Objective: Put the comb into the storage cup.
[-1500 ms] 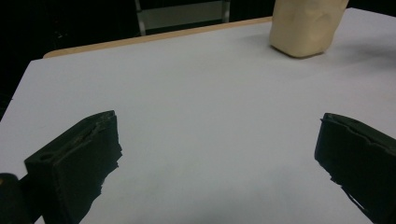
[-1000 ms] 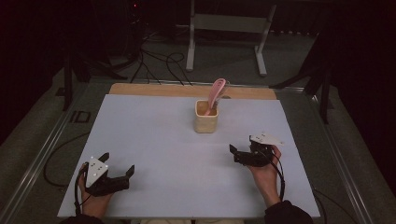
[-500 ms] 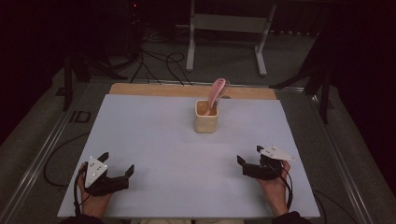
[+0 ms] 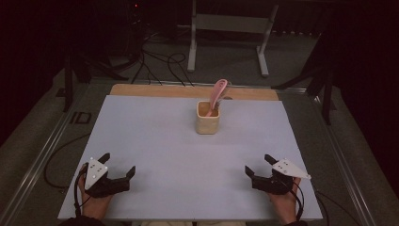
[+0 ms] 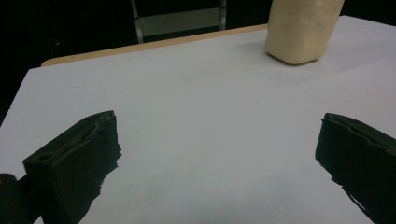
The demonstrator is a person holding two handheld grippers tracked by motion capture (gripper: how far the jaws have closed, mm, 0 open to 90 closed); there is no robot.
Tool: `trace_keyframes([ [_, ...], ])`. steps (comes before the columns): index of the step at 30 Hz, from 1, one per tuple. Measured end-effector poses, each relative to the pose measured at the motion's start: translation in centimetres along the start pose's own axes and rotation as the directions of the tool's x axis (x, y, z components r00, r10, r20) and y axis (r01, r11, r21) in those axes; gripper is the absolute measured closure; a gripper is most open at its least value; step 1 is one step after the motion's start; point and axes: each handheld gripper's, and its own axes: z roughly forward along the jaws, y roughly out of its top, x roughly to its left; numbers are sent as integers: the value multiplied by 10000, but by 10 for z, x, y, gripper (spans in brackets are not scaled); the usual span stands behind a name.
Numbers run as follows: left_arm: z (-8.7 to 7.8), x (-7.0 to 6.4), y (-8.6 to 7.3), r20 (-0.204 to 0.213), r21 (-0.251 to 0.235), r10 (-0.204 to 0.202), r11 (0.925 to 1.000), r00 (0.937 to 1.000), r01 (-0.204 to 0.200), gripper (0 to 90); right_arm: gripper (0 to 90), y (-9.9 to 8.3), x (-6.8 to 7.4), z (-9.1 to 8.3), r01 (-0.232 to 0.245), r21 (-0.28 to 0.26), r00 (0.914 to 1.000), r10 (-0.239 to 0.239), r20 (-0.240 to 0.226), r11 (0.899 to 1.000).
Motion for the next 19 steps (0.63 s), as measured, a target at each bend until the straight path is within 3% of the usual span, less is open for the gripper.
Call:
trace_keyframes([
  [8,1,0,-1,14,60,52,10000,10000,-53,3,98,-1,-3,-7,-47,-348,9999,51,134,9994],
  [19,2,-1,-2,-37,133,85,9999,10000,-84,3,98,-2,-5,-6,266,-147,9988,-260,418,9995],
])
